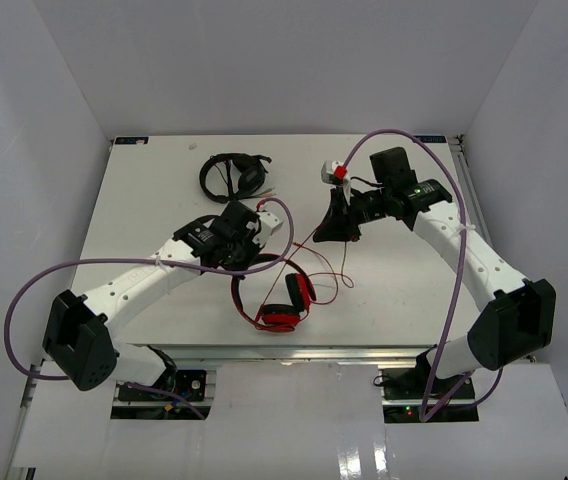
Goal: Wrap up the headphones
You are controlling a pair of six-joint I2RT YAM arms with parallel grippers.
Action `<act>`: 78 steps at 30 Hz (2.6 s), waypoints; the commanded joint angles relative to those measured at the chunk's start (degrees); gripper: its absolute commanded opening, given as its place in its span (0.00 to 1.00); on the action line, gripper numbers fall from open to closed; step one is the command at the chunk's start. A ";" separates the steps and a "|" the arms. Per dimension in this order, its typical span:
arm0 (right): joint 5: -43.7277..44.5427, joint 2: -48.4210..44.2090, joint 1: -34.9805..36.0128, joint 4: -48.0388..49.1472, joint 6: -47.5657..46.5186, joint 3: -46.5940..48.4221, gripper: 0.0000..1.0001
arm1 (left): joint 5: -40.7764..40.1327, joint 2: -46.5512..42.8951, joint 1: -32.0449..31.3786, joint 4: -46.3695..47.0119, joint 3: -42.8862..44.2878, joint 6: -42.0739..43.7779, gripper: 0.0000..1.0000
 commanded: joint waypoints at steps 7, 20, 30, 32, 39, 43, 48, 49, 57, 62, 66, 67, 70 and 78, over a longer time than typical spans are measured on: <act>-2.68 -2.68 4.72 8.74 7.86 1.81 0.08 | -3.74 3.42 -1.95 -1.19 3.85 -3.17 0.00; -1.74 -1.95 7.08 10.66 9.42 1.39 0.08 | -2.46 6.07 -2.68 -0.69 5.88 -5.94 0.00; 0.06 -2.10 7.34 11.80 9.88 0.21 0.08 | 1.15 5.83 -2.63 0.66 6.50 -7.11 0.00; -0.99 -2.16 7.41 12.28 10.44 0.15 0.08 | 1.18 6.11 -2.71 0.57 6.52 -7.32 0.00; -2.37 -2.31 8.42 13.41 12.14 -0.74 0.08 | -1.06 10.75 -2.63 -1.50 11.19 -11.66 0.00; -2.91 -3.02 9.29 14.12 12.88 -2.33 0.08 | -6.26 13.37 -2.67 -2.83 16.45 -15.00 0.00; -2.23 -4.01 9.83 14.39 12.97 -4.05 0.08 | -11.74 15.17 -2.63 -4.91 21.47 -18.41 0.00; -2.10 -4.19 9.78 14.40 12.97 -4.34 0.08 | -12.41 15.11 -2.63 -4.96 22.19 -18.83 0.00; -1.85 -5.31 10.21 15.26 13.49 -6.42 0.08 | -18.22 13.56 -1.93 -3.94 26.08 -21.08 0.00; -2.01 -6.58 10.14 16.34 14.33 -8.77 0.08 | -20.66 10.86 -1.41 -0.36 28.34 -22.79 0.00; -1.85 -7.20 10.12 17.06 14.64 -9.64 0.08 | -21.57 8.72 -1.26 4.73 29.44 -25.12 0.00; -1.81 -7.25 10.14 17.13 14.67 -9.68 0.08 | -21.75 8.27 -1.29 5.91 29.29 -25.57 0.00; -1.55 -7.30 10.17 17.24 14.85 -9.60 0.08 | -22.20 6.41 -1.22 10.12 28.27 -28.26 0.00; -0.26 -8.23 10.21 18.08 15.08 -10.75 0.10 | -23.55 0.75 -1.04 19.79 21.77 -35.27 0.00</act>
